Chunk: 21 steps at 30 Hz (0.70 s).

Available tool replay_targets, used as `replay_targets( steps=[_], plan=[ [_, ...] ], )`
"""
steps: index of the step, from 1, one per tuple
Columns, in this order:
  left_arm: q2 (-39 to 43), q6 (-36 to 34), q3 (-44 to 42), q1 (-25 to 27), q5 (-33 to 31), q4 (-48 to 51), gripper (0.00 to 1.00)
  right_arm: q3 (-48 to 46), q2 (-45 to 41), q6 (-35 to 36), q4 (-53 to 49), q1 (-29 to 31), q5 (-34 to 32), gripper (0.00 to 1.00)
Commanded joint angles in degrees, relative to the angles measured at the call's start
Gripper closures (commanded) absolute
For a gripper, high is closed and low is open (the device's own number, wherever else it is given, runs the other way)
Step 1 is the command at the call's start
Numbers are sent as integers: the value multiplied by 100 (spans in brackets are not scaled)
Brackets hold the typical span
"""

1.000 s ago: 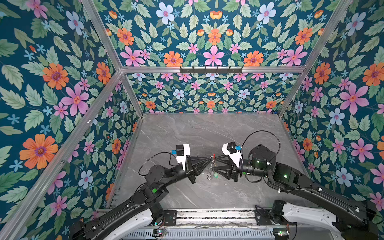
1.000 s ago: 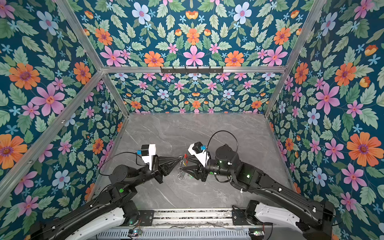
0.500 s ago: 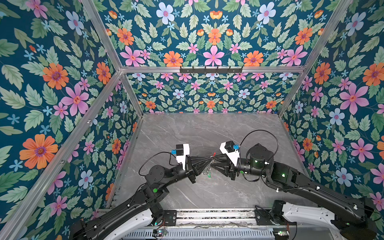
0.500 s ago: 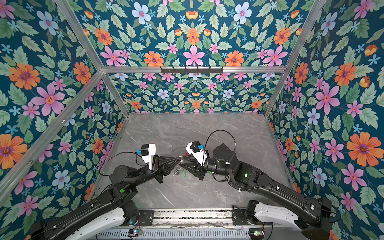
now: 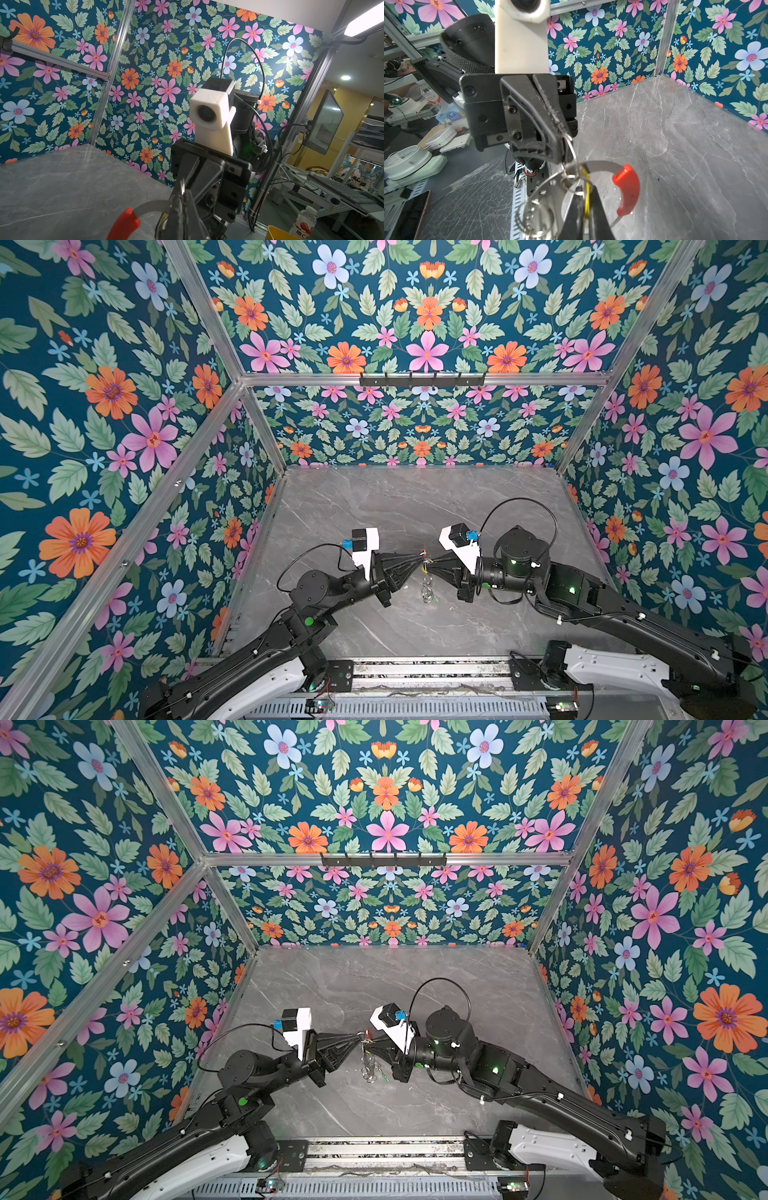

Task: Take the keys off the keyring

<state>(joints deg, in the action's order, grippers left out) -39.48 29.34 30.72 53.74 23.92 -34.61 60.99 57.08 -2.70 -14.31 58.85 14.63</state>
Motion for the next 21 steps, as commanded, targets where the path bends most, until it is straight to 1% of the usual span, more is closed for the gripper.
replay_targets(
  steps=[1, 7, 10, 16, 21],
  plan=[
    [36, -177, 66, 3, 58, -6, 100, 147, -13, 126, -424, 1, 56, 100],
    [72, -253, 117, 5, 119, 213, 100, 539, 82, 310, -1054, 4, 288, 100],
    [85, -267, 131, 5, 216, 277, 100, 680, 94, 374, -1235, -4, 264, 100],
    [157, -306, 136, 4, 268, 461, 100, 856, 84, 462, -1328, -31, 136, 100],
    [203, -328, 149, -1, 358, 546, 100, 1004, 141, 488, -1434, -95, 175, 100]
  ],
)
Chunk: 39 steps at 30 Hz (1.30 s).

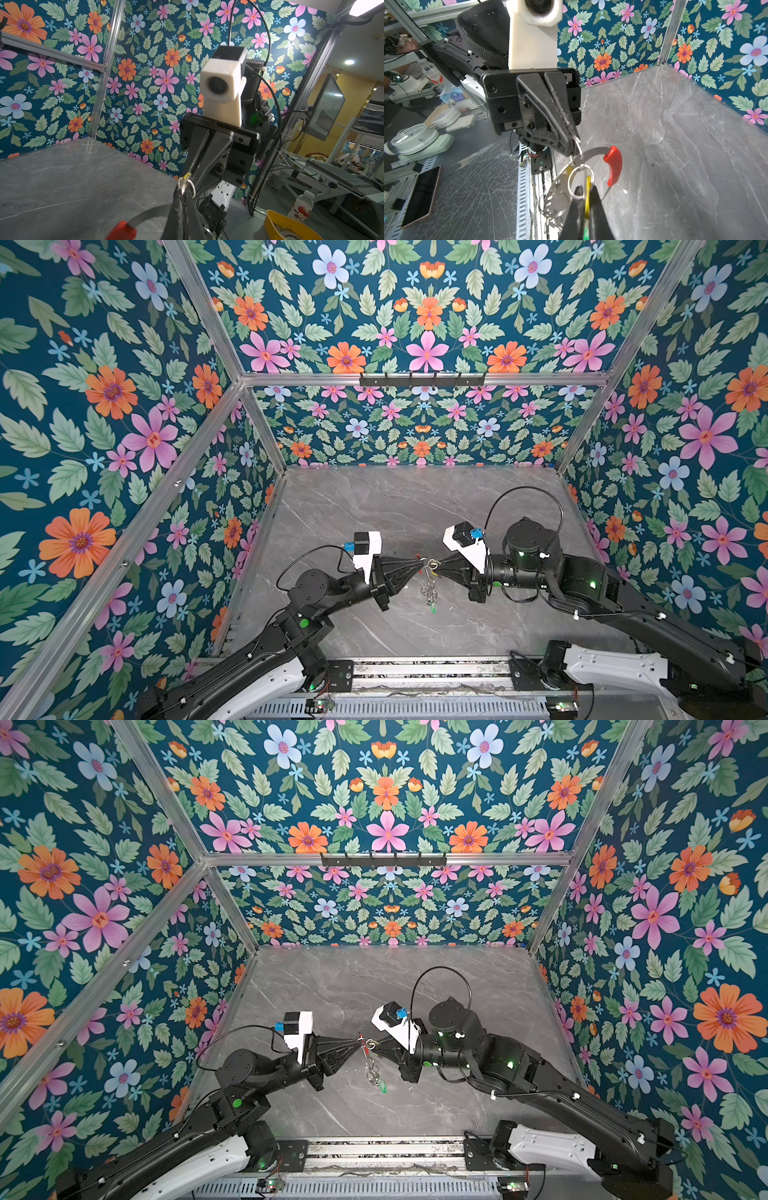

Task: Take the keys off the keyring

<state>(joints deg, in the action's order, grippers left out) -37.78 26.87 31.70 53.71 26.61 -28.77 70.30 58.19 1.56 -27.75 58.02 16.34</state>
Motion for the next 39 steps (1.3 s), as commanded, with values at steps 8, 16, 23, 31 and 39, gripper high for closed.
replay_targets(
  steps=[8, 16, 23, 31, 39],
  plan=[
    [85, -84, 12, 8, 316, -64, 100, 273, 166, 110, -233, -101, 85, 100],
    [173, 39, -57, 6, 687, -254, 100, 346, 226, 177, -372, -488, 962, 100],
    [89, 290, -125, 3, 1009, -681, 100, 405, 359, 272, -499, -496, 1069, 100],
    [96, 553, -215, 7, 1208, -1060, 100, 388, 418, 325, -571, -566, 1113, 100],
    [117, 749, -270, 2, 1204, -1351, 100, 331, 478, 327, -526, -565, 1152, 100]
  ],
)
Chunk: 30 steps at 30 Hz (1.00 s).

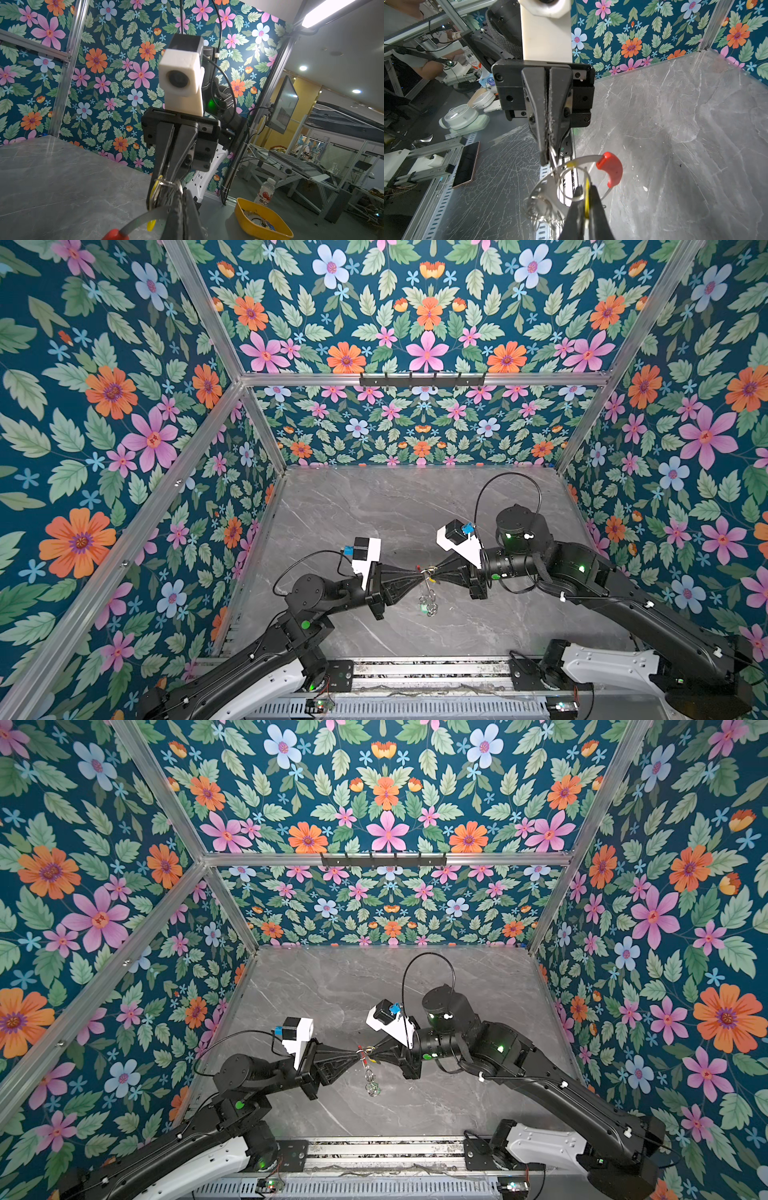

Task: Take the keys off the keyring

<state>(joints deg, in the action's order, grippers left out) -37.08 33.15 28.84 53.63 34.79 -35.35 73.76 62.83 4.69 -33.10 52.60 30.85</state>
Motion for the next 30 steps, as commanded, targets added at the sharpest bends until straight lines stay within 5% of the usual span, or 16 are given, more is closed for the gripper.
replay_targets(
  steps=[1, 15, 30],
  plan=[
    [60, 113, 7, 16, 359, -700, 100, -34, 10, 6, 20, -23, -295, 100],
    [70, -51, -148, 12, -598, -962, 100, -245, 41, -128, 324, 136, -289, 100],
    [-272, -228, -487, 13, -855, -2456, 100, -725, -51, -534, 1053, 409, -553, 100]
  ],
)
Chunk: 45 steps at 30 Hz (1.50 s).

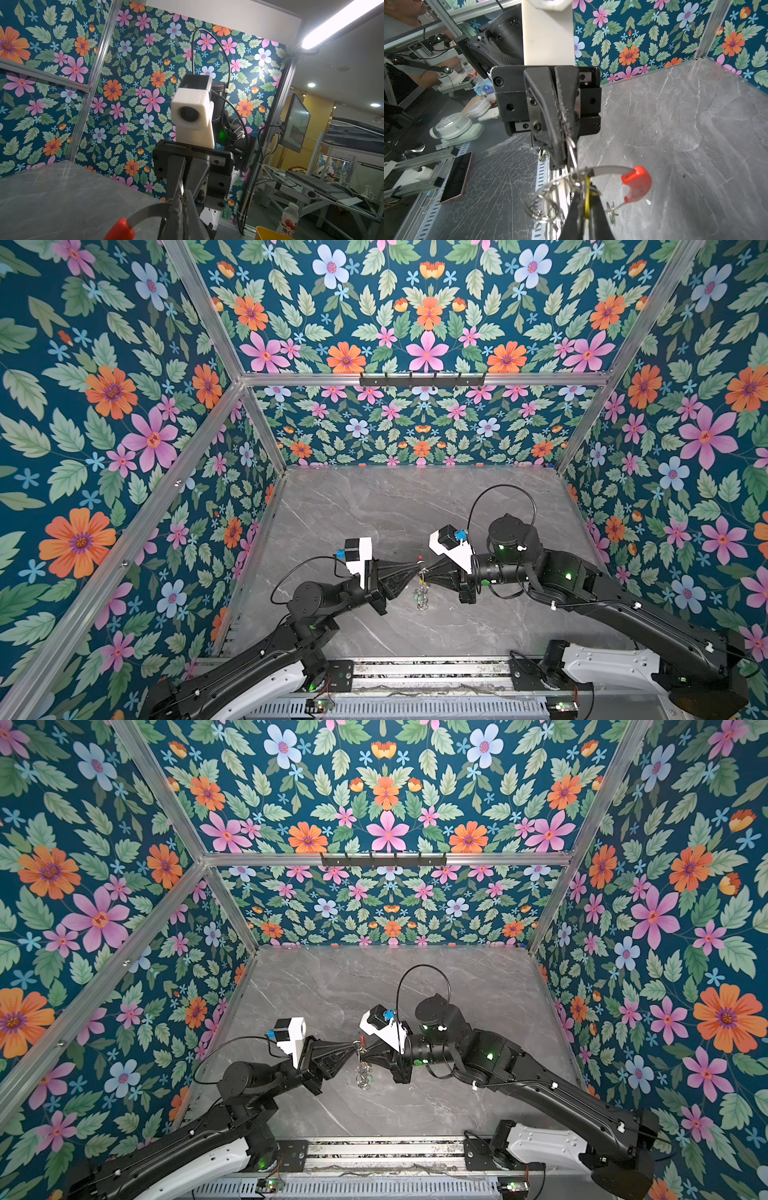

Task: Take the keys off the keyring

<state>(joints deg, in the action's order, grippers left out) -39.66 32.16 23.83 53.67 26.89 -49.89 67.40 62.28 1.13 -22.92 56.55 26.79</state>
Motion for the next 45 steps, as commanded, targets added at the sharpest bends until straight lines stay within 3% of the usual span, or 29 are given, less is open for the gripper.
replay_targets(
  steps=[1, 8, 14, 19, 27, 31, 37, 45],
  plan=[
    [-32, -162, 8, 3, -49, -1001, 100, -148, -13, -218, 100, 13, -163, 100],
    [-77, -230, -53, 12, 198, -970, 100, -289, -217, -407, 318, 12, -367, 100],
    [-51, -219, -85, 5, 176, -953, 100, -160, -428, -473, 94, 13, -215, 63],
    [-25, -186, -153, 11, 113, -1032, 100, -174, -867, -515, 157, 18, -183, 52],
    [-75, -88, -194, 5, 115, -1207, 100, -218, -933, -736, 1469, 14, -392, 43],
    [-51, -70, -204, 8, 98, -1199, 100, -273, -611, -1118, 2118, -225, 535, 42],
    [-42, -52, -221, 12, 96, -1190, 100, -445, -368, -1328, 2494, -247, 1171, 41],
    [28, -23, -300, 10, -13, -1190, 100, -556, -312, -1409, 2370, -269, 1245, 59]
  ],
)
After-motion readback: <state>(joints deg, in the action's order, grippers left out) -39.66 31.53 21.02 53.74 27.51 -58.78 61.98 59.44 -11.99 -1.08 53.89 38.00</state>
